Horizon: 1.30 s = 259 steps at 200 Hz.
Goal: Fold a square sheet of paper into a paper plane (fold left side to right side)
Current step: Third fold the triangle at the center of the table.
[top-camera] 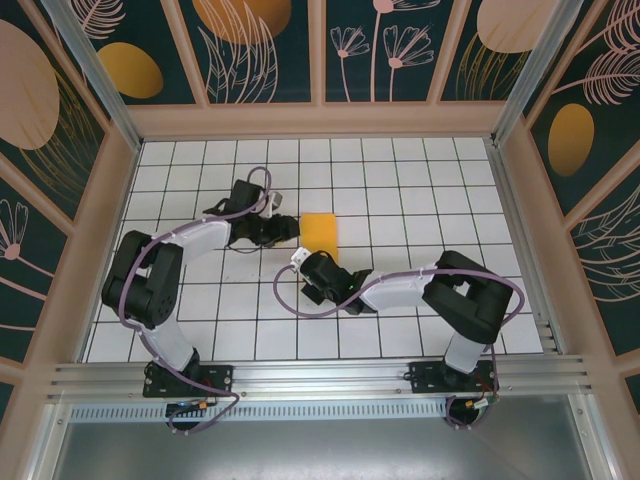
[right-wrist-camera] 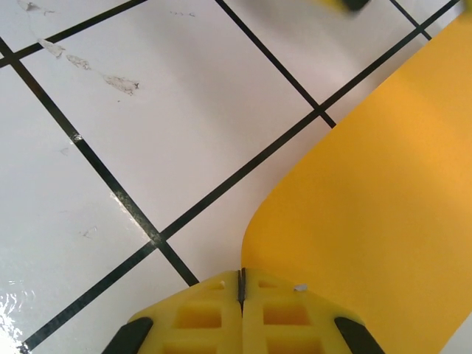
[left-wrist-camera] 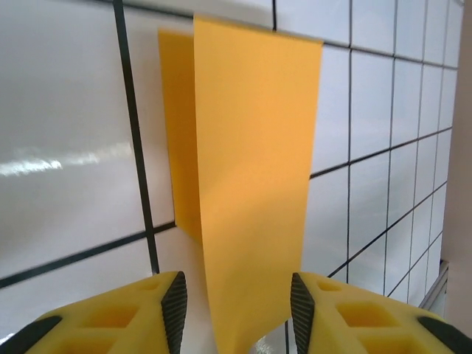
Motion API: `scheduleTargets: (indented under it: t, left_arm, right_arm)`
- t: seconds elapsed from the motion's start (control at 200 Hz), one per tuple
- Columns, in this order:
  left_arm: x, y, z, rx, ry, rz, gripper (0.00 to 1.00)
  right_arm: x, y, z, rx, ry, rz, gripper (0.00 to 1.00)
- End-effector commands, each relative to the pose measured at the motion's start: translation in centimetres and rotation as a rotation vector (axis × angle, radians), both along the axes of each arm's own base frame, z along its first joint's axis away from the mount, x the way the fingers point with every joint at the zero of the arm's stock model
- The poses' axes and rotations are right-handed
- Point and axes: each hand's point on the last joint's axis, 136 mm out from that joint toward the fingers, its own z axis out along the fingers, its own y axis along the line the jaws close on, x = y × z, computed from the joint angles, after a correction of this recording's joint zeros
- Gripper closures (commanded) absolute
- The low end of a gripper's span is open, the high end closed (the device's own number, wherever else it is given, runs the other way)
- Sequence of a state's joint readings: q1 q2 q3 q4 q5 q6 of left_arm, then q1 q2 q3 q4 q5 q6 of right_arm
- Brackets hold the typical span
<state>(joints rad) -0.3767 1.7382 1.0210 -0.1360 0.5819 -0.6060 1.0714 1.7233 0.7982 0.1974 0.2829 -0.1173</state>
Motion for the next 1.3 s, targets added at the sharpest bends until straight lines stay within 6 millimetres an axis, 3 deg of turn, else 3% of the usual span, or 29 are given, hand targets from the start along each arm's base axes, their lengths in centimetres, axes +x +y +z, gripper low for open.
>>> scheduleTargets:
  t: [0.0,0.205,0.36,0.495,0.711,0.911,1.291]
  left_arm:
    - [0.0,-0.3,1.7,0.001,-0.036,-0.058,0.60]
    - [1.4,-3.8,1.9,-0.037,-0.060,-0.146,0.66]
    - [2.3,-6.1,-0.3,-0.023,-0.029,-0.195,0.68]
    - [3.2,-6.9,-2.7,0.021,0.006,-0.217,0.69]
    - [3.6,-7.1,-6.3,0.091,0.054,-0.236,0.70]
    - [3.0,-6.6,-8.6,0.144,0.087,-0.248,0.72]
    - [2.4,-6.6,-9.6,0.169,0.098,-0.264,0.73]
  right_arm:
    - [-0.1,0.3,0.9,0.042,0.026,0.000,1.00]
    - [0.2,0.4,0.6,0.037,0.036,-0.013,1.00]
    - [0.3,0.4,0.5,0.043,0.039,-0.023,1.00]
    - [0.4,0.3,0.4,0.038,0.043,-0.027,1.00]
    - [0.7,0.1,0.6,0.057,0.059,-0.035,1.00]
    - [1.5,-0.1,1.0,0.072,0.086,-0.058,1.00]
    - [4.8,-2.7,0.7,0.124,0.176,-0.198,1.00]
